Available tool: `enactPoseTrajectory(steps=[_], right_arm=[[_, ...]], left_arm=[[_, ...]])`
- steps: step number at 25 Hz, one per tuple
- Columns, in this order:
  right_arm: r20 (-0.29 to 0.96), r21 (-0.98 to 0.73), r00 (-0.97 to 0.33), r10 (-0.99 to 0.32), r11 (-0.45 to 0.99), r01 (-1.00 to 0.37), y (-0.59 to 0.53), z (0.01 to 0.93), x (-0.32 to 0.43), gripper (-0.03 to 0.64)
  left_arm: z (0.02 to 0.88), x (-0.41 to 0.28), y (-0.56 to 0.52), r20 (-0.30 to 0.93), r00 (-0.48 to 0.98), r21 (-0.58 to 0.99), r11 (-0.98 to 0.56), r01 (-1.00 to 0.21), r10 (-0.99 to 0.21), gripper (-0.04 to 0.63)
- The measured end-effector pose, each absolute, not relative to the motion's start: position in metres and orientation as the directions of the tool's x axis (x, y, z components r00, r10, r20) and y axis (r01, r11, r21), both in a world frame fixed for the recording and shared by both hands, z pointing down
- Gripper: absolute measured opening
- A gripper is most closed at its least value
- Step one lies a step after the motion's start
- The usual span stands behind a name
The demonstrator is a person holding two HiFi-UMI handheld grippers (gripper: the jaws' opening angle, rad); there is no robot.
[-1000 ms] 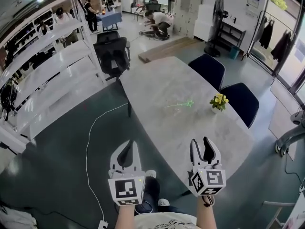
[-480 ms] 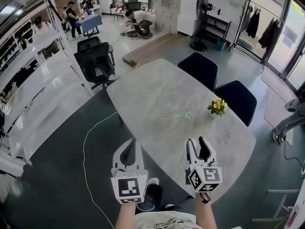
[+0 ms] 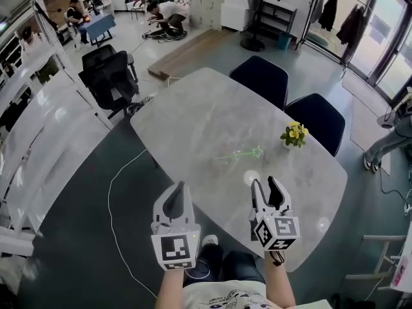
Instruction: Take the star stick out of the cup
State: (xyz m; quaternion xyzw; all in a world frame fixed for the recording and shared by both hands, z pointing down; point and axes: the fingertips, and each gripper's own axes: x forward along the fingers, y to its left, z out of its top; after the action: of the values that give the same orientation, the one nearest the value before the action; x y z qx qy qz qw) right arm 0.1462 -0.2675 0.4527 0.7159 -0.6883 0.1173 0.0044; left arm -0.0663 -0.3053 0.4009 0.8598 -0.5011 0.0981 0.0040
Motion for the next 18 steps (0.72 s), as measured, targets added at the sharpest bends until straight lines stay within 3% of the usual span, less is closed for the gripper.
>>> enactPoseTrajectory(steps=[18], right_arm=[[0.284,-0.18,0.007,-0.959,-0.06,-0.982,-0.32,0.503,0.174,0.189]], left_arm=[[0.436,-0.04,-0.356,0.253,0.454,-0.094,-0.489,-0.867,-0.854,0.0]])
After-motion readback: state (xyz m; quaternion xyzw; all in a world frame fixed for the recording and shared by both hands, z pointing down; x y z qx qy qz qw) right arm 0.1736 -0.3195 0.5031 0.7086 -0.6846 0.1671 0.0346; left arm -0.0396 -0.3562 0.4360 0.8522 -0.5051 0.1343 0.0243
